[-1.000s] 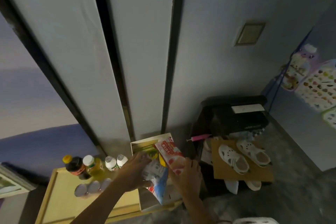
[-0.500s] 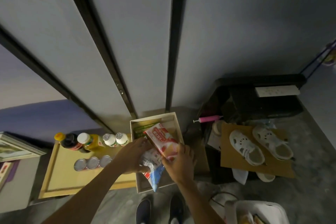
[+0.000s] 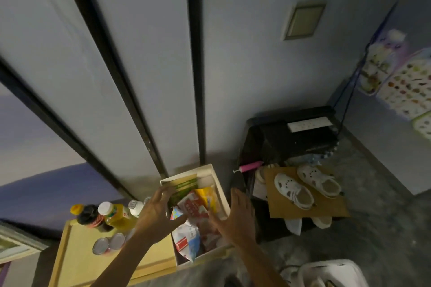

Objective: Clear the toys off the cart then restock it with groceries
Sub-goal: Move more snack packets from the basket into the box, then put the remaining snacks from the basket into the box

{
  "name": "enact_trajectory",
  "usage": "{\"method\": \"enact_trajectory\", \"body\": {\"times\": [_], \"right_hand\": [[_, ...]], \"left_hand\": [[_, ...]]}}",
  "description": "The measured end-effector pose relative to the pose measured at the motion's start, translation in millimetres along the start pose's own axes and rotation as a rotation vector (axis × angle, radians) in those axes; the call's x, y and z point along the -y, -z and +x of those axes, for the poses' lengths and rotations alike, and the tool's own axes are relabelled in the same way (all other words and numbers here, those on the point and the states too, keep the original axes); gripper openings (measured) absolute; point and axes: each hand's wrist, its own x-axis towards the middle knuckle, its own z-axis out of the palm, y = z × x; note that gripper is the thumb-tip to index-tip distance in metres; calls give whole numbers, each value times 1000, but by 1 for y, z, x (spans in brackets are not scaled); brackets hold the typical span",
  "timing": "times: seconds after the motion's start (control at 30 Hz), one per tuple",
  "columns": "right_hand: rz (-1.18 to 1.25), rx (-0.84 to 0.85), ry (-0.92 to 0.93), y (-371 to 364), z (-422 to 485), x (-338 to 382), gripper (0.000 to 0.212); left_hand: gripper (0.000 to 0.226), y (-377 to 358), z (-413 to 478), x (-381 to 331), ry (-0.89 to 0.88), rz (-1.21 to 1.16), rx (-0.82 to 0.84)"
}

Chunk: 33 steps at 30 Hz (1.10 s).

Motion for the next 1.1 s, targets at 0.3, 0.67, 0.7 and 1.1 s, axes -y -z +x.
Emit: {"method": "enact_trajectory", "body": {"times": [0.3, 0.67, 0.7, 1.1], "right_hand": [[-41, -258, -241, 62, -79, -1, 109], [-109, -568, -673, 107, -260, -57, 104], [-105, -570, -706, 111, -273, -62, 105], [-60, -569, -1073, 125, -406, -191, 109]], "left_hand": [[99, 26, 2, -25, -213, -23, 8], [112, 20, -64, -154, -569, -32, 131], [115, 12, -70, -166, -594, -37, 144], [108, -118, -166, -300, -885, 57, 251]]}}
